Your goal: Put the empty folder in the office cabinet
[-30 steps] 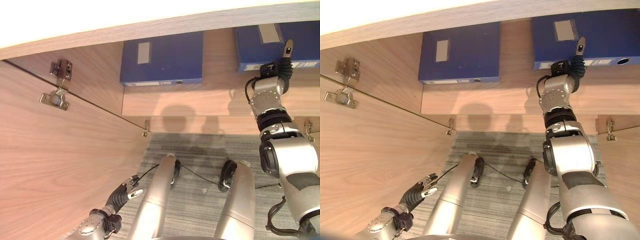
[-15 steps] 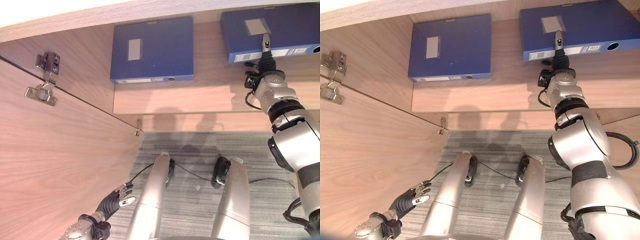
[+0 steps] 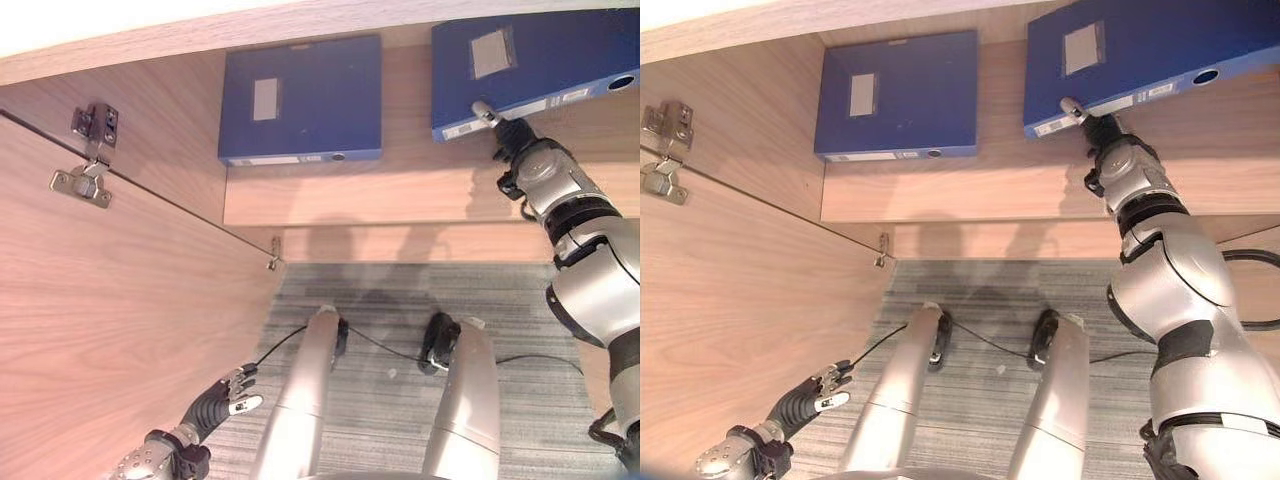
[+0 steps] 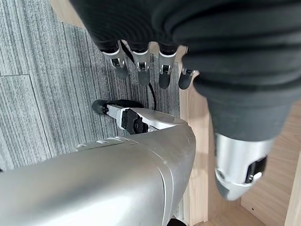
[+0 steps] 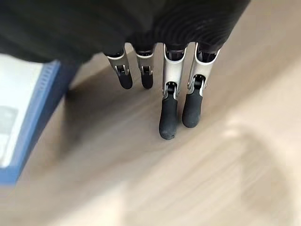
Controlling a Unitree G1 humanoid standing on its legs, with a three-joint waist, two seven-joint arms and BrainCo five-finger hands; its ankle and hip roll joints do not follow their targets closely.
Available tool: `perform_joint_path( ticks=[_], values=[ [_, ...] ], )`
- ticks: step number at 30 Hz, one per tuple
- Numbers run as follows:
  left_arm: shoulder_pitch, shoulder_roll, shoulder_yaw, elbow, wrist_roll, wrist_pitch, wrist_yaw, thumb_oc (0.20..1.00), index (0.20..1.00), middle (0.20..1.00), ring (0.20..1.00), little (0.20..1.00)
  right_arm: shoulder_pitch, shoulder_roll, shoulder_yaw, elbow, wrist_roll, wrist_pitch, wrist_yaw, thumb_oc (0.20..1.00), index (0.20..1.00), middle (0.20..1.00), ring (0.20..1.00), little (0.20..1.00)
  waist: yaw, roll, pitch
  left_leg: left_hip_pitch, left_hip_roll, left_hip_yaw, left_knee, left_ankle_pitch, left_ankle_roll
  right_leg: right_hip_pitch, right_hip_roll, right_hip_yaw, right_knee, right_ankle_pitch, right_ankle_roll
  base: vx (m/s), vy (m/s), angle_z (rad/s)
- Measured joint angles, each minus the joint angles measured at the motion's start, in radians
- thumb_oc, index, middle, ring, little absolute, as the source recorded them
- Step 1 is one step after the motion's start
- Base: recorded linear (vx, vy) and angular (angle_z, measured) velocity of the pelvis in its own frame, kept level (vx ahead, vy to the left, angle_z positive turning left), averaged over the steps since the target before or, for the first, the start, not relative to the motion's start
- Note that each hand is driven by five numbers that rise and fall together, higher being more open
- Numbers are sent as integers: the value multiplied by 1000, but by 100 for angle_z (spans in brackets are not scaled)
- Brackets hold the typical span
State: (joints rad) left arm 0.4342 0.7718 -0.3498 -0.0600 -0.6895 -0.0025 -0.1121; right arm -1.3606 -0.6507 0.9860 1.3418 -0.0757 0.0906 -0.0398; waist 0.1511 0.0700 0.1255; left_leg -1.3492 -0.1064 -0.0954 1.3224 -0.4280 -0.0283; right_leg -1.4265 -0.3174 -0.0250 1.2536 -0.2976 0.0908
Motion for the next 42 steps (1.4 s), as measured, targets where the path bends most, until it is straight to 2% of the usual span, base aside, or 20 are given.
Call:
perform_joint_path(
  ticks=[1, 5, 8, 12, 15, 22, 30, 33, 35, 39, 42],
  values=[
    [-1, -5, -3, -3, 0, 1, -2, 1000, 1000, 1000, 1000, 1000, -5, 5, 5, 6, -33, 9, 0, 1000, 1000, 1000, 1000, 1000, 2, -4, -3, 1, 0, 0, -6, 0, 0, 0, -1, -2, -5, 0, 0, 0, 0, 0],
    [-38, -59, 0, -11, 13, 9, 7, 1000, 1000, 1000, 1000, 1000, 47, 54, 52, -3, -395, 106, -5, 1000, 1000, 1000, 1000, 1000, 16, -12, -11, 17, 3, -2, -19, 0, 0, 15, -1, -8, -14, 0, -2, 0, 0, -1],
    [-67, -108, -3, -11, 45, 16, 16, 1000, 1000, 1000, 1000, 1000, 91, 67, 22, -14, -549, 143, -5, 1000, 1000, 1000, 1000, 1000, 24, -21, -18, 32, 3, -8, -26, 0, 0, 34, -1, -16, -21, 0, -2, -3, -3, 2],
    [-75, -122, 0, -6, 72, 29, 24, 1000, 1000, 1000, 1000, 1000, 119, 75, -5, -40, -640, 165, 7, 1000, 1000, 1000, 1000, 1000, 19, -37, -27, 37, 4, -7, -31, 1, 2, 40, -2, -17, -26, 0, -5, -9, -5, 0],
    [-80, -148, 2, 9, 88, 30, 27, 1000, 1000, 1000, 1000, 1000, 127, 76, -12, -48, -653, 178, 15, 1000, 1000, 1000, 1000, 1000, 20, -37, -28, 47, 4, -4, -49, 3, 4, 51, -2, -18, -43, 1, -6, 0, 0, 0],
    [-80, -143, 43, 13, 88, 34, 27, 1000, 1000, 1000, 1000, 1000, 136, 77, -16, -78, -648, 184, 55, 1000, 1000, 1000, 1000, 1000, 18, -39, -28, 79, 5, 1, -74, 4, 6, 78, -3, -17, -64, 3, -10, 0, 0, 0],
    [-80, -151, 40, 21, 90, 38, 26, 1000, 1000, 1000, 1000, 1000, 136, 81, -16, -83, -650, 194, 58, 1000, 1000, 1000, 1000, 1000, 20, -38, -28, 86, 10, 2, -95, 4, 1, 83, -2, -23, -83, 3, -10, -1, -2, 0],
    [-114, -169, 38, 60, 99, 42, 27, 1000, 1000, 1000, 1000, 1000, 172, 99, -16, -87, -652, 204, 59, 1000, 1000, 1000, 1000, 1000, 24, -37, -27, 142, 15, 2, -151, 19, 7, 136, -1, -35, -133, 11, -17, 0, 0, 0],
    [-125, -175, 36, 70, 122, 45, 26, 1000, 1000, 1000, 1000, 1000, 221, 130, -16, -96, -653, 206, 68, 1000, 1000, 1000, 1000, 1000, 24, -36, -27, 223, 23, 6, -220, 31, 7, 215, 1, -50, -196, 39, -22, -11, -19, -4],
    [-145, -178, 33, 87, 128, 48, 21, 1000, 1000, 1000, 1000, 1000, 257, 158, -15, -97, -657, 206, 91, 1000, 1000, 1000, 1000, 1000, 24, -27, -26, 312, 30, 8, -280, 33, 3, 297, 1, -62, -238, 37, -33, 4, -42, -2],
    [-182, -179, 34, 125, 129, 53, 12, 1000, 1000, 1000, 1000, 1000, 328, 176, -11, -126, -662, 203, 136, 1000, 1000, 1000, 1000, 1000, 46, -18, -23, 426, 43, 3, -360, 43, -5, 410, 17, -82, -306, 43, -26, 9, -54, -4]
  ],
)
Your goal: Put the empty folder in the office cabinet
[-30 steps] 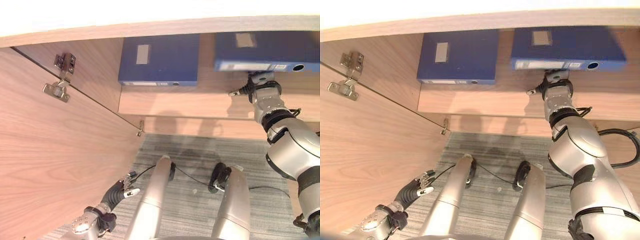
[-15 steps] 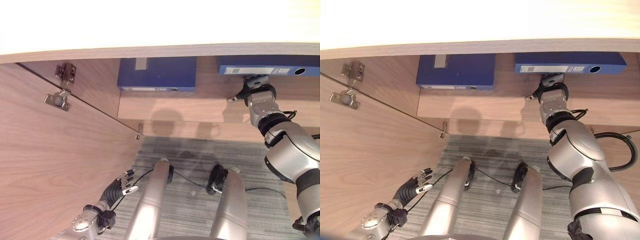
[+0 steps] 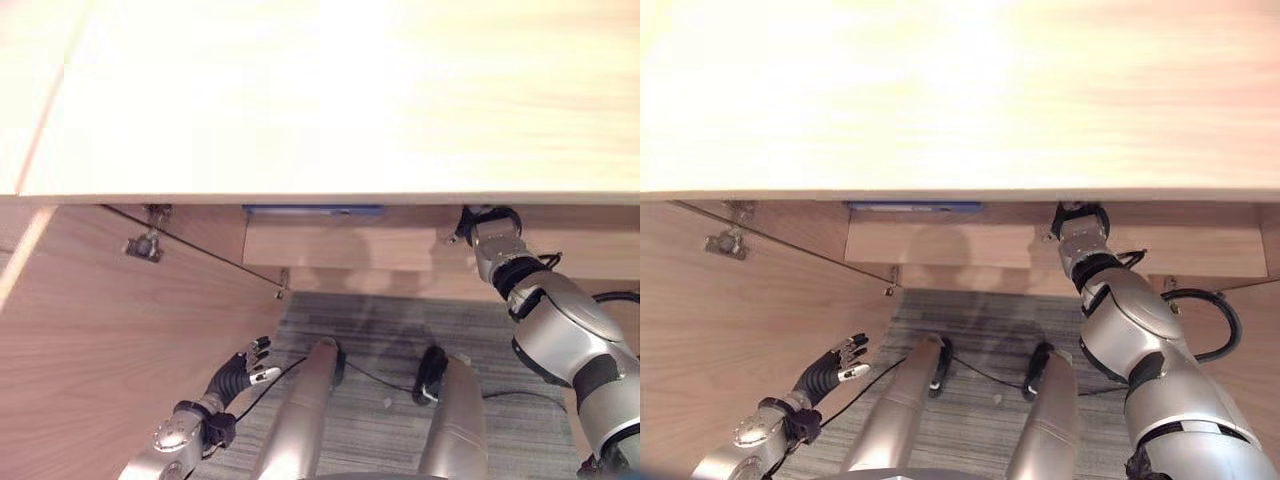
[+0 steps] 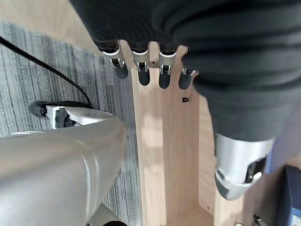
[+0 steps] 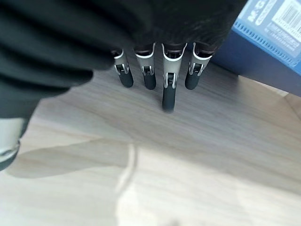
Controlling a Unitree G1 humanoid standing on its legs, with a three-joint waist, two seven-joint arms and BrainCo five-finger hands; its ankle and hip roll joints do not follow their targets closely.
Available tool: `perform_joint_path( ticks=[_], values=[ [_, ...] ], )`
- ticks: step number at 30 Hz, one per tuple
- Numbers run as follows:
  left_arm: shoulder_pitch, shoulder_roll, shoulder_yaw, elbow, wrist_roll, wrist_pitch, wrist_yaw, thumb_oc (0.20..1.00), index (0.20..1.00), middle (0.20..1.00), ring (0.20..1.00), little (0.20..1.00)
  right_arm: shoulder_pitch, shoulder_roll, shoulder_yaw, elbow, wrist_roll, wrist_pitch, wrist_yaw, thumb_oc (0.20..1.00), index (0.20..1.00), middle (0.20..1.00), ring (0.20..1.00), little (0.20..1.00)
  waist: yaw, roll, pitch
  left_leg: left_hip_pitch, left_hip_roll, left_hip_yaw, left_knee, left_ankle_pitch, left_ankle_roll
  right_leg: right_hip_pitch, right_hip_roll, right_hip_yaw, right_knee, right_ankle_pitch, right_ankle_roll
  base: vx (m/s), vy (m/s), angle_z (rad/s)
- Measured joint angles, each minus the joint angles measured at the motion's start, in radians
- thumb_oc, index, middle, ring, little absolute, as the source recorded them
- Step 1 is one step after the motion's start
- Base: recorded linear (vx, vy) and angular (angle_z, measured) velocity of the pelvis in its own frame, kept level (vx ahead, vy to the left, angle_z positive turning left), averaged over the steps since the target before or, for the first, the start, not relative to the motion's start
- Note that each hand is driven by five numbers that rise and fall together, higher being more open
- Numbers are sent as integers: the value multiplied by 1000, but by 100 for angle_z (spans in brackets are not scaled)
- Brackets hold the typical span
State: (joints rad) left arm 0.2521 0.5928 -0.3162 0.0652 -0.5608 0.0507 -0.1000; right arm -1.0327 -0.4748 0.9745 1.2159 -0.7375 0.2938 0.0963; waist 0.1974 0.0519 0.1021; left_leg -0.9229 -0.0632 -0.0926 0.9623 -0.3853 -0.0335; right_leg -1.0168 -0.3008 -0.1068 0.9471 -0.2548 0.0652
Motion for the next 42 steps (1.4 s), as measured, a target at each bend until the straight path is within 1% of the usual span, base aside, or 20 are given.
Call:
perform_joint_path(
  ticks=[4, 5, 7, 9, 10, 17, 20, 22, 23, 24, 26, 27, 28, 30, 32, 33, 35, 37, 39, 42],
  values=[
    [-15, -4, -5, 14, 2, 10, -13, 1000, 1000, 1000, 1000, 1000, 53, 46, 2, 1, 0, -11, 51, 1000, 1000, 1000, 1000, 1000, 6, 16, 21, 143, 11, -5, -98, 16, -2, 138, 14, -21, -76, 3, 1, 25, -63, -2],
    [-17, -3, -5, 15, 4, 17, -22, 1000, 1000, 1000, 1000, 1000, 68, 58, 2, 1, 0, -23, 64, 1000, 1000, 1000, 1000, 1000, 6, 24, 33, 185, 17, -13, -121, 19, -6, 184, 19, -34, -101, 3, 1, 0, 0, 0],
    [-15, -1, -5, 15, 27, 17, -38, 1000, 1000, 1000, 1000, 1000, 111, 95, 2, 1, 1, -52, 94, 1000, 1000, 1000, 1000, 1000, 8, 23, 38, 260, 23, -23, -173, 24, -11, 254, 23, -47, -135, 1, -3, 40, -66, 2],
    [-19, -3, -6, 16, 29, 20, -47, 1000, 1000, 1000, 1000, 1000, 109, 101, -11, 2, 1, -52, 95, 1000, 1000, 1000, 1000, 1000, 7, 29, 52, 279, 28, -24, -177, 25, -11, 276, 33, -50, -139, 0, -4, 22, -61, -1],
    [-26, -2, -6, 16, 30, 22, -50, 1000, 1000, 1000, 1000, 1000, 106, 101, -17, 1, 2, -53, 97, 1000, 1000, 1000, 1000, 1000, 8, 35, 80, 307, 32, -25, -181, 25, -11, 303, 35, -52, -143, 0, -4, 13, -43, -1],
    [-39, -4, -6, 18, 69, 40, -84, 1000, 1000, 1000, 1000, 1000, 127, 103, -47, 3, 10, -54, 100, 1000, 1000, 1000, 1000, 1000, 17, 56, 139, 374, 31, -35, -181, 25, -11, 378, 34, -64, -147, -3, -7, -23, -31, 4],
    [-40, -6, -5, 23, 79, 50, -90, 1000, 1000, 1000, 1000, 1000, 170, 114, -55, 2, 11, -58, 100, 1000, 1000, 1000, 1000, 1000, 22, 57, 139, 412, 35, -38, -200, 29, -9, 417, 34, -70, -162, 0, -4, 42, -63, 2],
    [-46, -42, 1, 55, 80, 57, -93, 1000, 1000, 1000, 1000, 1000, 232, 132, -84, 5, 12, -76, 106, 1000, 1000, 1000, 1000, 1000, 28, 55, 136, 471, 34, -44, -252, 50, -8, 480, 35, -77, -208, 3, -3, 89, -90, 8],
    [-40, -43, 0, 59, 81, 57, -98, 1000, 1000, 1000, 1000, 1000, 256, 148, -86, 5, 12, -86, 117, 1000, 1000, 1000, 1000, 1000, 24, 49, 129, 500, 38, -47, -282, 51, -9, 499, 35, -83, -222, 0, 1, 162, -158, 15],
    [-39, -58, 0, 93, 101, 65, -109, 1000, 1000, 1000, 1000, 1000, 318, 180, -96, 6, 14, -96, 125, 1000, 1000, 1000, 1000, 1000, 26, 45, 115, 553, 45, -60, -344, 81, -16, 564, 45, -105, -278, 18, 8, 131, -136, 9],
    [-30, -60, 3, 101, 109, 66, -113, 1000, 1000, 1000, 1000, 1000, 369, 206, -116, 9, 21, -103, 140, 1000, 1000, 1000, 1000, 1000, 24, 34, 87, 593, 57, -66, -402, 102, -24, 598, 51, -124, -316, 25, 5, 125, -129, 14],
    [-21, -78, 2, 128, 115, 69, -117, 1000, 1000, 1000, 1000, 1000, 453, 234, -139, 13, 52, -119, 168, 1000, 1000, 1000, 1000, 1000, 29, 27, 57, 664, 56, -80, -505, 147, -29, 665, 59, -139, -385, 48, -3, 118, -125, 17],
    [-15, -80, 2, 138, 119, 68, -124, 1000, 1000, 1000, 1000, 1000, 473, 239, -154, 12, 59, -124, 175, 1000, 1000, 1000, 1000, 1000, 20, 27, 43, 684, 66, -79, -528, 152, -32, 679, 63, -150, -399, 49, -5, 174, -165, 20],
    [-21, -110, 8, 225, 151, 70, -132, 1000, 1000, 1000, 1000, 1000, 524, 244, -190, 16, 107, -132, 186, 1000, 1000, 1000, 1000, 1000, 18, 31, 18, 761, 82, -92, -632, 201, -32, 753, 83, -173, -491, 85, -5, 113, -111, 10],
    [-6, -112, 7, 259, 182, 70, -141, 1000, 1000, 1000, 1000, 1000, 539, 245, -194, 37, 132, -138, 186, 1000, 1000, 1000, 1000, 1000, 7, 21, -14, 822, 102, -93, -722, 238, -41, 806, 106, -187, -560, 104, -6, 87, -99, -1],
    [8, -112, 7, 277, 196, 71, -148, 1000, 1000, 1000, 1000, 1000, 541, 247, -193, 48, 130, -132, 184, 1000, 1000, 1000, 1000, 1000, 8, 9, -54, 841, 109, -91, -772, 255, -38, 817, 117, -189, -597, 116, -9, 91, -123, -4],
    [15, -121, 6, 302, 198, 72, -155, 1000, 1000, 1000, 1000, 1000, 544, 221, -203, 51, 131, -132, 175, 1000, 1000, 1000, 1000, 1000, 4, 1, -79, 850, 123, -87, -802, 270, -46, 830, 127, -203, -624, 126, -5, 85, -117, 5],
    [10, -147, 8, 376, 237, 76, -156, 1000, 1000, 1000, 1000, 1000, 574, 210, -234, 68, 131, -131, 169, 1000, 1000, 1000, 1000, 1000, 5, -6, -126, 908, 151, -97, -901, 313, -44, 903, 164, -226, -755, 177, -3, 65, -80, 10],
    [17, -148, 6, 393, 259, 77, -157, 1000, 1000, 1000, 1000, 1000, 579, 209, -235, 82, 130, -130, 164, 1000, 1000, 1000, 1000, 1000, 6, -18, -150, 911, 159, -96, -923, 321, -42, 918, 177, -231, -801, 195, 2, 50, -54, 0],
    [17, -155, 2, 409, 271, 79, -159, 1000, 1000, 1000, 1000, 1000, 593, 210, -238, 82, 130, -131, 157, 1000, 1000, 1000, 1000, 1000, 7, -30, -162, 912, 163, -98, -930, 325, -43, 949, 192, -234, -870, 233, 5, 53, -29, -1]
  ],
)
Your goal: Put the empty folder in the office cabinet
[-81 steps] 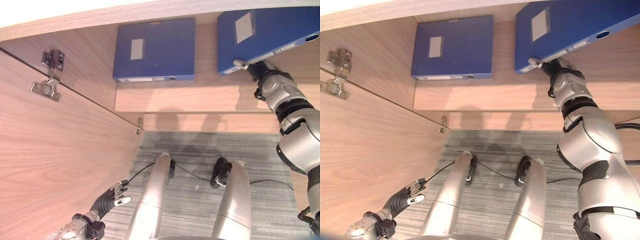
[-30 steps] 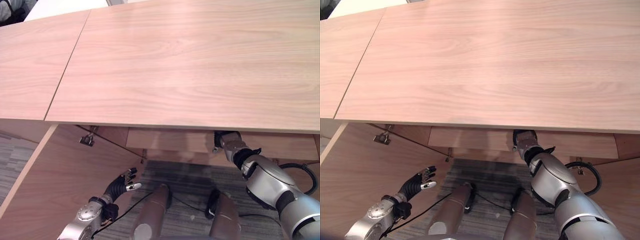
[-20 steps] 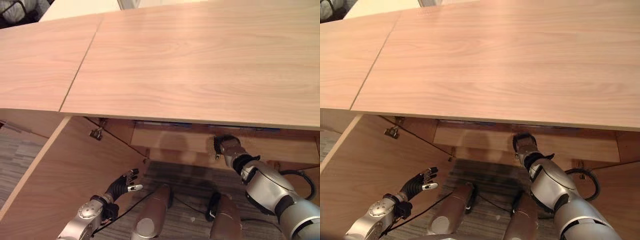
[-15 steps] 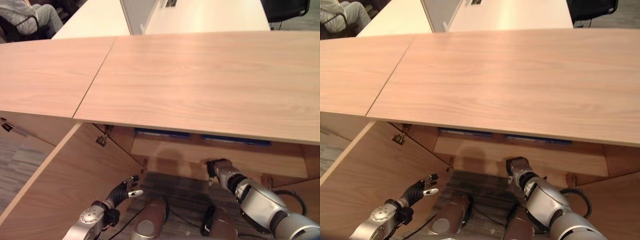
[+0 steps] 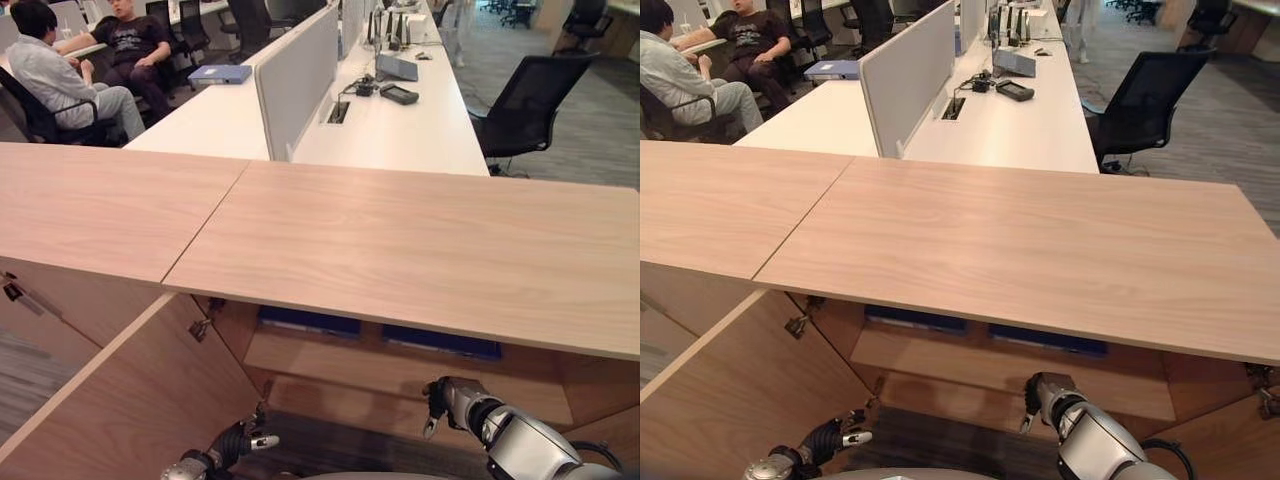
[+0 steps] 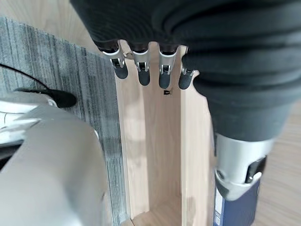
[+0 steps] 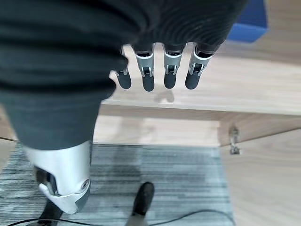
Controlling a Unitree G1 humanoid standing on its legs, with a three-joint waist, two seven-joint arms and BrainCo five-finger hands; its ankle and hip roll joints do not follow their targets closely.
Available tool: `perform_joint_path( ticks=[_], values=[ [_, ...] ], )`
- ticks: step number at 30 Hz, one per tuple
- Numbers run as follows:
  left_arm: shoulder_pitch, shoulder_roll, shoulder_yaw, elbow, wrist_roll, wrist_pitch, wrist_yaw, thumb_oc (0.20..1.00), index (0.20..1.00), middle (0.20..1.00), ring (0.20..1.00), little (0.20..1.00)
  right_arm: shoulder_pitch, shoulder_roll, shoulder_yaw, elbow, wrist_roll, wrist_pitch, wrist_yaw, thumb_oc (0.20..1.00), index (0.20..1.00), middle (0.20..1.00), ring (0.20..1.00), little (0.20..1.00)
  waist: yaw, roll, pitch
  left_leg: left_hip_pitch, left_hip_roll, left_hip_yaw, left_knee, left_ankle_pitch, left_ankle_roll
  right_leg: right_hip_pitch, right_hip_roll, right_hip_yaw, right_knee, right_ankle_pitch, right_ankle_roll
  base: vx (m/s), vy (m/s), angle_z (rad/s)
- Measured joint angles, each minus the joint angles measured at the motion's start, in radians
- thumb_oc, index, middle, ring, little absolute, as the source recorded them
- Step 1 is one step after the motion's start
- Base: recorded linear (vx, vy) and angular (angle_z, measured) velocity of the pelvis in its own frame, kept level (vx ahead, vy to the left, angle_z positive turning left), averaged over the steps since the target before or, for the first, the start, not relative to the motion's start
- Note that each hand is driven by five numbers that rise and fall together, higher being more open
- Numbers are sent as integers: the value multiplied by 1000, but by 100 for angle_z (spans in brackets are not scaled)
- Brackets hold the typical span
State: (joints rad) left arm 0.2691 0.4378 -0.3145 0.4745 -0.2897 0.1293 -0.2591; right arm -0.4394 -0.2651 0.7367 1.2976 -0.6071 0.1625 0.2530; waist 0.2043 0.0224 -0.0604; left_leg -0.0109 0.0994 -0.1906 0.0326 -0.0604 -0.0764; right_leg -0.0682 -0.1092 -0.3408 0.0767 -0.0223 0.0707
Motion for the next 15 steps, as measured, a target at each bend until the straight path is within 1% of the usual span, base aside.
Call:
perform_joint_path(
  ticks=[4, 6, 7, 10, 12, 13, 15],
  values=[
    [-1, -10, -2, 17, 43, 0, -7, 1000, 1000, 1000, 1000, 1000, 51, 14, -4, 0, 0, -3, -18, 1000, 1000, 1000, 1000, 1000, 3, 4, -1, 21, -5, 0, -7, 1, 2, 44, 3, -1, -58, 31, 6, 32, -2, 0],
    [-2, -23, 5, 69, 70, -3, -5, 1000, 1000, 1000, 1000, 1000, 93, 21, -21, 1, 1, -6, -19, 1000, 1000, 1000, 1000, 1000, 4, 10, -8, 31, -8, 5, -15, 2, 4, 65, 4, 0, -93, 48, 11, -2, 10, -4],
    [-4, -40, 7, 136, 85, -4, -2, 1000, 1000, 1000, 1000, 1000, 120, 29, -36, 0, 2, -6, -31, 1000, 1000, 1000, 1000, 1000, 0, 14, -12, 33, -10, 12, -23, 4, 7, 73, 6, 2, -118, 63, 11, -9, 31, -9],
    [-15, -66, 6, 243, 124, -6, 8, 1000, 1000, 1000, 1000, 1000, 155, 43, -40, 0, 22, -6, -40, 1000, 1000, 1000, 1000, 1000, -4, 11, -12, 34, -9, 14, -40, 16, 5, 86, 16, 3, -167, 91, 8, -34, 33, -4],
    [-57, -107, 34, 375, 147, -14, 21, 1000, 1000, 1000, 1000, 1000, 176, 43, -42, 1, 41, -6, -56, 1000, 1000, 1000, 1000, 1000, -4, 12, -10, 32, -6, 14, -52, 24, 1, 80, 17, 2, -171, 92, 7, -36, 49, 2],
    [-99, -138, 47, 496, 170, -32, 50, 1000, 1000, 1000, 1000, 1000, 184, 44, -51, 3, 50, -8, -79, 1000, 1000, 1000, 1000, 1000, -4, 12, -11, 28, -5, 16, -55, 28, -1, 71, 18, 3, -171, 94, 5, -38, 72, -1],
    [-134, -166, 52, 600, 201, -40, 96, 1000, 1000, 1000, 1000, 1000, 183, 47, -77, 1, 81, -9, -123, 1000, 1000, 1000, 1000, 1000, -19, 5, -8, 19, -6, 20, -56, 30, -5, 58, 18, 8, -171, 99, 4, -24, 80, -7]
  ],
)
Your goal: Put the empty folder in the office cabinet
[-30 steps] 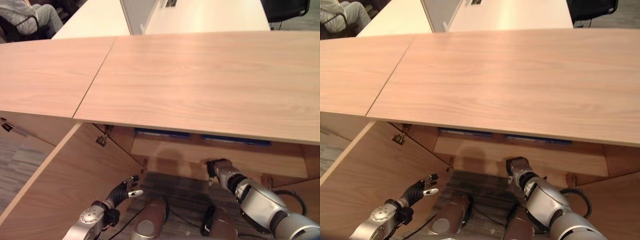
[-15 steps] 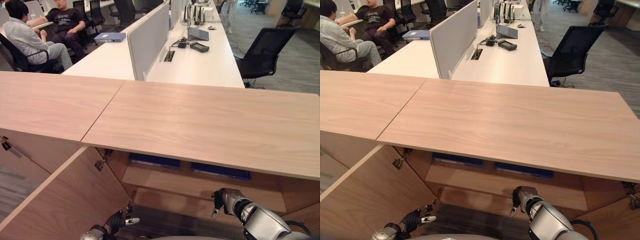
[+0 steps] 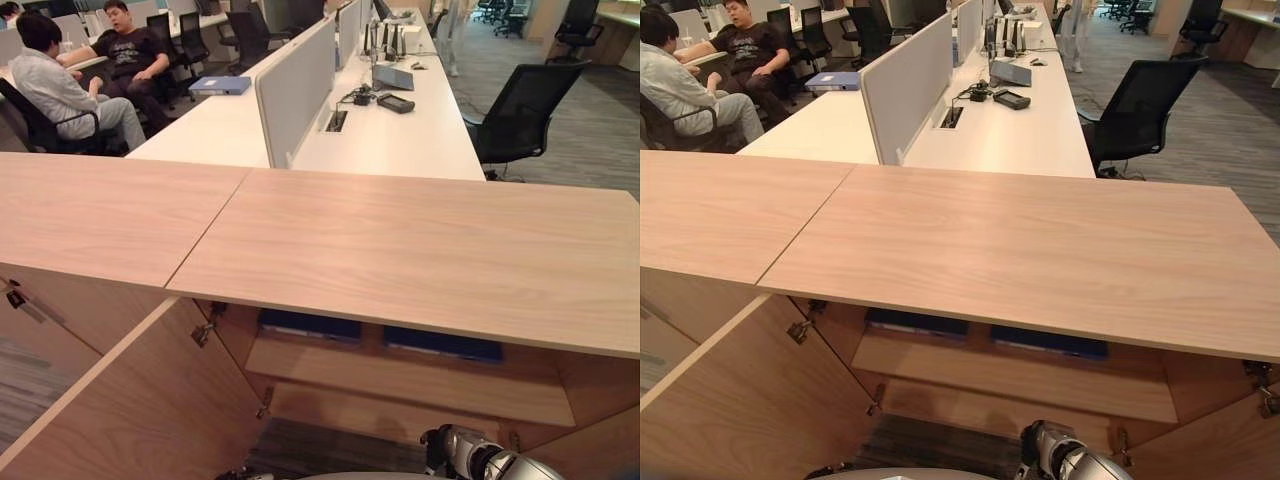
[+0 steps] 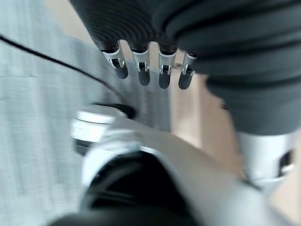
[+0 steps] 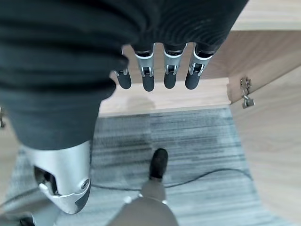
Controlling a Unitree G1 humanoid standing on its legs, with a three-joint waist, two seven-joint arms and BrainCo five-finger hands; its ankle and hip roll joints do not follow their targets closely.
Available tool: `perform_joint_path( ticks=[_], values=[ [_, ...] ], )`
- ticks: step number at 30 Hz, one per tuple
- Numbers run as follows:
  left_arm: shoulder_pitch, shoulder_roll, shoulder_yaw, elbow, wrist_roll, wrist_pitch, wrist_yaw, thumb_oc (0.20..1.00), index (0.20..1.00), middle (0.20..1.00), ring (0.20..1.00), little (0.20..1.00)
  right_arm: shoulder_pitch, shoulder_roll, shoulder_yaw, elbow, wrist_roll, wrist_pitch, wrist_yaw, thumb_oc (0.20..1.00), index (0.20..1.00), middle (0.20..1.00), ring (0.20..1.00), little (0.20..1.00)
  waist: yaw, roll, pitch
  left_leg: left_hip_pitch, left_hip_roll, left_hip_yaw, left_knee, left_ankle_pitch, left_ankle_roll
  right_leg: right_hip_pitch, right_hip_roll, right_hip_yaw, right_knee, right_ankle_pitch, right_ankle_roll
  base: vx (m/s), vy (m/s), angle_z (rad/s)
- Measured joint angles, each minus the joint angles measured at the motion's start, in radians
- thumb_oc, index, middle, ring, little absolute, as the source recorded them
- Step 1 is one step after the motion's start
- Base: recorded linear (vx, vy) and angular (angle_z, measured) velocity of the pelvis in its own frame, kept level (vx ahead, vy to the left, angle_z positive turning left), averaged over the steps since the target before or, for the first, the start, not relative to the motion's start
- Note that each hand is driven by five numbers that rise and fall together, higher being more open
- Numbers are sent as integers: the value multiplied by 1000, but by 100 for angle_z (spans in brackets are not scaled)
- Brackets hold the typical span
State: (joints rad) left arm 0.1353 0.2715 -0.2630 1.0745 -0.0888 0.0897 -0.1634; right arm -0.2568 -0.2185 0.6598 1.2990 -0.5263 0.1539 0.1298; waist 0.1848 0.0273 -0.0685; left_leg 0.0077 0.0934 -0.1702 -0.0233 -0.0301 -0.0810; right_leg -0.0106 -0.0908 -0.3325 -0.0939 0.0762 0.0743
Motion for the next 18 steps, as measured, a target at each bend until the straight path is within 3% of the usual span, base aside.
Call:
perform_joint_path(
  ticks=[2, 7, 11, 13, 18],
  values=[
    [-55, -36, 53, 153, 1, -18, 60, 1000, 1000, 1000, 1000, 1000, -6, 2, -13, -3, 31, -4, -58, 1000, 1000, 1000, 1000, 1000, -15, -5, -3, 0, 1, 22, -9, 4, -1, -16, 1, 23, 0, 8, 0, -18, 152, -32],
    [-54, -36, 90, 174, 21, -46, 135, 1000, 1000, 1000, 1000, 1000, 26, 4, -76, 1, 82, -21, -112, 1000, 1000, 1000, 1000, 1000, -39, -36, 11, 21, -17, 63, -13, 2, 3, -26, -6, 76, 4, 28, -2, -26, 158, -32],
    [-61, -39, 107, 183, 19, -64, 150, 1000, 1000, 1000, 1000, 1000, 120, 0, -232, 80, 159, -25, -141, 1000, 1000, 1000, 1000, 1000, -48, -41, 43, 38, -76, 71, 11, -18, 52, -4, -74, 72, 23, 28, 16, -40, 358, 1],
    [-59, -42, 106, 200, 20, -72, 154, 1000, 1000, 1000, 1000, 1000, 141, -10, -271, 75, 194, -32, -173, 1000, 1000, 1000, 1000, 1000, -69, -41, 51, 38, -109, 55, 28, -23, 70, -11, -107, 69, 66, 9, 37, -37, 173, 21],
    [-37, -26, 109, 261, 37, -72, 158, 1000, 1000, 1000, 1000, 1000, 163, 7, -321, 77, 237, -37, -179, 1000, 1000, 1000, 1000, 1000, -64, -53, 51, 46, -166, 82, 19, -22, 103, -21, -166, 97, 72, 16, 50, -55, 150, -8]
  ],
)
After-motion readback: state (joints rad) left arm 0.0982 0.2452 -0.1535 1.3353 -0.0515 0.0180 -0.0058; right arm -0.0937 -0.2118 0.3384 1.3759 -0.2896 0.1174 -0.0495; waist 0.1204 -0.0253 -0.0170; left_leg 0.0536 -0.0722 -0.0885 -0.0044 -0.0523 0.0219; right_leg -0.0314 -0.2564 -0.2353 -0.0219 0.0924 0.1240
